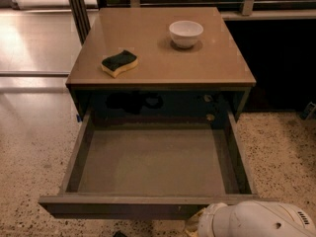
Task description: Close top drawer
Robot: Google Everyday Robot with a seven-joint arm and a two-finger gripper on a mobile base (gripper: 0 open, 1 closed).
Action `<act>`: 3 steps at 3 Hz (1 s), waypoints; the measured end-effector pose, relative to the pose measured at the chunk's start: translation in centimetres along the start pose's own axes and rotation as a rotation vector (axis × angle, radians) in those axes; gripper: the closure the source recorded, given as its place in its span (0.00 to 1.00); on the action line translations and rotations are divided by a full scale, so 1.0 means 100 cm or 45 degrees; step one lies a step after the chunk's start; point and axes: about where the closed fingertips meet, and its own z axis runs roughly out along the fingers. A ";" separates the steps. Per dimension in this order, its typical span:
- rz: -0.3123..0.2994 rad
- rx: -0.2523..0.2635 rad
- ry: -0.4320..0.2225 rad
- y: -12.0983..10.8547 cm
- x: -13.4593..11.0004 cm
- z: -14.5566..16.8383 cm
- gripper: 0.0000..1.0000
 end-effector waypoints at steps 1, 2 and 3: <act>0.003 -0.005 -0.040 -0.007 -0.004 -0.001 1.00; 0.002 0.008 -0.077 -0.015 -0.007 -0.002 1.00; 0.015 0.063 -0.104 -0.026 -0.009 0.002 1.00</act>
Offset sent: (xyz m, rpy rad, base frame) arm 0.0857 -0.0212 0.0230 0.1406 -0.2541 -0.0662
